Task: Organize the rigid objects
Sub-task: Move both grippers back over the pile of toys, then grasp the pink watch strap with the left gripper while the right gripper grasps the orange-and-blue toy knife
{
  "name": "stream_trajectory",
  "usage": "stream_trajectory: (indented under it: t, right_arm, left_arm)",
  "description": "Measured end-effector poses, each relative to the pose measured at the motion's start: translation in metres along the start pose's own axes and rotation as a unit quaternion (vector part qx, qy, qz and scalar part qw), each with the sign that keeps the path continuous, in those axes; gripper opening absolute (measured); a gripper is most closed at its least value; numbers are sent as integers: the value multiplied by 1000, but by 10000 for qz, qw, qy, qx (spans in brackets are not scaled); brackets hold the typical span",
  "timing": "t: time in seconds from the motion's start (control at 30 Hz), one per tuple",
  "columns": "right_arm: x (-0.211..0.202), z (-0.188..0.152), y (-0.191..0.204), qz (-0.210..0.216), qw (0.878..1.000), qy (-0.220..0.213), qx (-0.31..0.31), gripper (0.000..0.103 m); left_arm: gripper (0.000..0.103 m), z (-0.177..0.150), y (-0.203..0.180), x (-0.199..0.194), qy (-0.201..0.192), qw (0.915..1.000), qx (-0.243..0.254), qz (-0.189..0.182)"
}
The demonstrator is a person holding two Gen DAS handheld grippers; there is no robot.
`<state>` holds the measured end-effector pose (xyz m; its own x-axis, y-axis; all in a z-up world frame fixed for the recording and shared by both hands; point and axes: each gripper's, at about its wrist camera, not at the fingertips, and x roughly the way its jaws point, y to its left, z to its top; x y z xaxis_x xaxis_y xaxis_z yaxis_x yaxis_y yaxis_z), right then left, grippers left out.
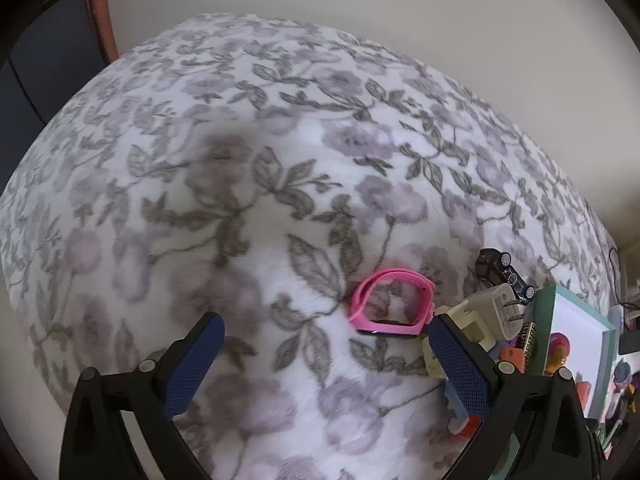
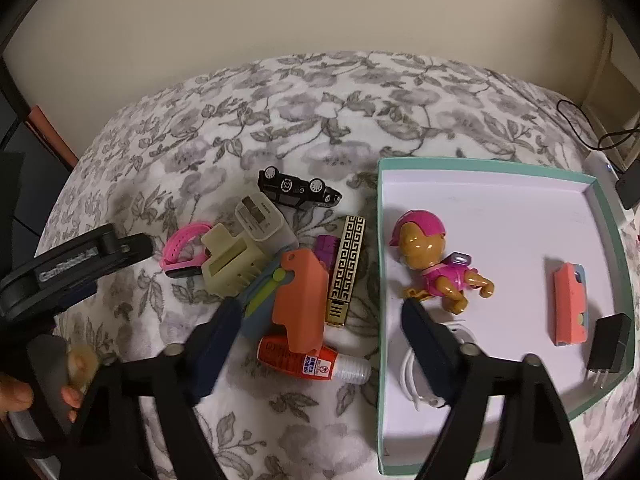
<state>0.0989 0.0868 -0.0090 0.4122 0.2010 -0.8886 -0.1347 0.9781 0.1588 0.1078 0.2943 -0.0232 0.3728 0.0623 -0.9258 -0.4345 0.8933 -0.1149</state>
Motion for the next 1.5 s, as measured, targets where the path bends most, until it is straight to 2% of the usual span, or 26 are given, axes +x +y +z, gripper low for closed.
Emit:
stream_trajectory:
  t: [0.17, 0.37, 0.5, 0.8, 0.9, 1.0, 1.17, 1.43, 1.5]
  right_arm:
    - [11, 4, 7, -31, 9999, 110, -102, 63]
    - [24, 7, 15, -105, 9994, 218, -236, 56]
    - [33, 6, 15, -172, 9990, 305, -260, 54]
    - [36, 6, 16, -238, 9988, 260, -333, 51]
    - [36, 6, 15, -219, 9989, 276, -319, 50]
    - [36, 6, 14, -206, 9989, 280, -307, 50]
    - [35, 5, 14, -210, 9989, 283, -298, 50]
    - [35, 6, 14, -213, 9989, 289, -303, 50]
    - [35, 6, 14, -205, 9989, 290, -304, 50]
  left_arm:
    - [103, 4, -14, 17, 105, 9996, 243, -17]
    - [103, 6, -29, 33, 143, 9984, 542, 31]
    - [103, 5, -38, 40, 180, 9975, 689, -44]
    - [103, 13, -26, 34, 195, 9984, 396, -348]
    - [103, 19, -16, 27, 28, 9995, 217, -224]
    - [103, 20, -14, 30, -68, 9997, 242, -57]
    - [103, 16, -23, 47, 21, 9994, 313, -171]
    - [103, 14, -28, 52, -34, 9989, 456, 92]
    - [103, 14, -26, 55, 14, 9993, 365, 27]
